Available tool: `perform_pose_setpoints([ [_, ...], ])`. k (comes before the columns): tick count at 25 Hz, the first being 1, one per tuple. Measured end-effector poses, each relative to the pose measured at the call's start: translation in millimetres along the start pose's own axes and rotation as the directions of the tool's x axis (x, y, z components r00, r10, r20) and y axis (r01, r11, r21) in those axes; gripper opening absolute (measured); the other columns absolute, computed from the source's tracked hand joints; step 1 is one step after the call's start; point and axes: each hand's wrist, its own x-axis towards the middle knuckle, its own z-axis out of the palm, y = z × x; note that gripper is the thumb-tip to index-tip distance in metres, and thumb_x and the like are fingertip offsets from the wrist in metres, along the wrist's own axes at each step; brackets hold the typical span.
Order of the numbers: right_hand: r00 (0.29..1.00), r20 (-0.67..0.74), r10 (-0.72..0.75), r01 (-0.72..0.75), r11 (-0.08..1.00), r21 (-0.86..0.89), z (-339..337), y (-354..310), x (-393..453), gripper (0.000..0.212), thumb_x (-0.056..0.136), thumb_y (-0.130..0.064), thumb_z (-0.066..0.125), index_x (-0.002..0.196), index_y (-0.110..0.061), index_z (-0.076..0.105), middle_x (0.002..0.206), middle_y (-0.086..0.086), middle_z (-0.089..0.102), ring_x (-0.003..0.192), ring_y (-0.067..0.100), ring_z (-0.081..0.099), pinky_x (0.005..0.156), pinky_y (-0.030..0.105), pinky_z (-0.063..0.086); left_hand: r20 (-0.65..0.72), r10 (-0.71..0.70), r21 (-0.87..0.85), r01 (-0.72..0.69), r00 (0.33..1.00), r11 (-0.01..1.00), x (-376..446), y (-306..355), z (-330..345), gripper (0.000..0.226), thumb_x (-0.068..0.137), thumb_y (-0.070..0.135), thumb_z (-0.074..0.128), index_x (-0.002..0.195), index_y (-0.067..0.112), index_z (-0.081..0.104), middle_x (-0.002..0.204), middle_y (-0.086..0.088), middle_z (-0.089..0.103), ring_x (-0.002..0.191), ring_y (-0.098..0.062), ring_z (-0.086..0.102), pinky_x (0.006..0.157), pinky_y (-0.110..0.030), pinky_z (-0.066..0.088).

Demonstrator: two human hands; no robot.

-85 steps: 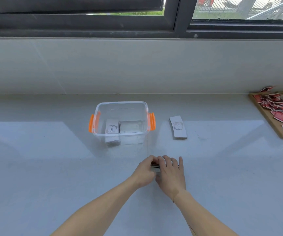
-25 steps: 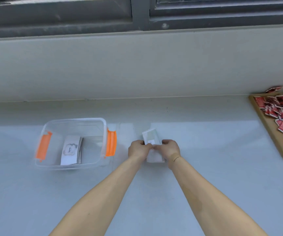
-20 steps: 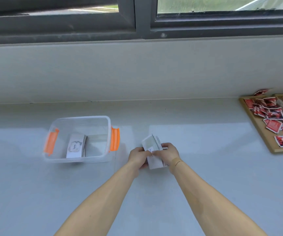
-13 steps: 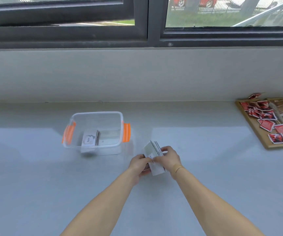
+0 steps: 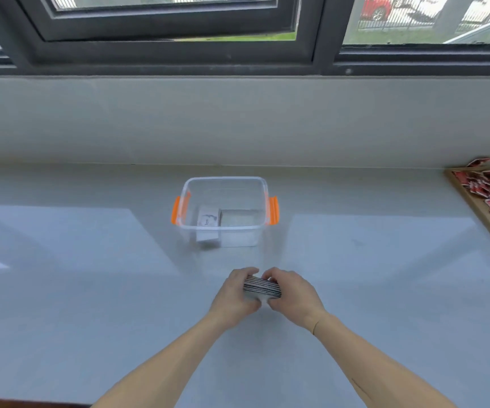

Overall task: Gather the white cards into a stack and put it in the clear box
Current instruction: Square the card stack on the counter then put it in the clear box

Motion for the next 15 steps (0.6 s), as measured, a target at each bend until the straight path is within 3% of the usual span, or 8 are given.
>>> perform_pose_setpoints([
  [3,0.992,-0.043,-0.12,0.114,0.987,-0.112,27,-17,-4,0.047,0.076,-0.015,0.058,0.118,-0.036,0.053,0.107,-0.012,0.066,0.103,0.016,0.052,0.078,0.034,0.048,-0.023,0.041,0.105,-0.038,0.999,0.994,-16,-28,-14,0.046,0.071,0.018,0.067,0.113,0.034,0.055,0.112,0.012,0.06,0.1,-0.008,0.059,0.086,-0.037,0.051],
  [6,0.968,-0.086,-0.238,0.219,0.958,-0.188,50,-28,-7,0.045,0.079,-0.014,0.058,0.12,-0.032,0.055,0.111,-0.012,0.066,0.103,0.018,0.054,0.079,0.032,0.044,-0.063,0.061,0.18,-0.049,0.996,0.983,-28,-49,-25,0.039,0.074,0.024,0.067,0.109,0.036,0.053,0.105,0.016,0.062,0.093,-0.006,0.059,0.082,-0.036,0.051],
  [10,0.941,-0.13,-0.314,0.277,0.93,-0.242,67,-37,-2,0.045,0.082,-0.013,0.06,0.125,-0.026,0.054,0.114,-0.008,0.065,0.105,0.023,0.054,0.083,0.035,0.044,-0.077,0.145,0.3,-0.116,0.986,0.947,-27,-68,-36,0.039,0.08,0.028,0.064,0.116,0.033,0.049,0.112,0.013,0.058,0.098,-0.013,0.058,0.082,-0.036,0.05],
  [13,0.949,-0.086,-0.304,0.266,0.916,-0.302,82,-40,2,0.044,0.089,-0.016,0.057,0.132,-0.022,0.047,0.122,-0.005,0.06,0.11,0.025,0.052,0.09,0.035,0.042,-0.026,0.214,0.499,-0.172,0.977,0.849,-20,-80,-39,0.041,0.085,0.036,0.057,0.124,0.027,0.047,0.122,0.007,0.052,0.111,-0.017,0.052,0.093,-0.033,0.043],
  [15,0.948,-0.077,-0.307,0.252,0.88,-0.402,92,-40,2,0.043,0.088,-0.018,0.058,0.13,-0.019,0.048,0.117,-0.003,0.06,0.102,0.025,0.055,0.089,0.035,0.044,-0.001,0.263,0.625,-0.205,0.965,0.754,-18,-88,-38,0.042,0.088,0.043,0.051,0.126,0.024,0.045,0.126,0.004,0.049,0.12,-0.018,0.044,0.102,-0.031,0.034],
])
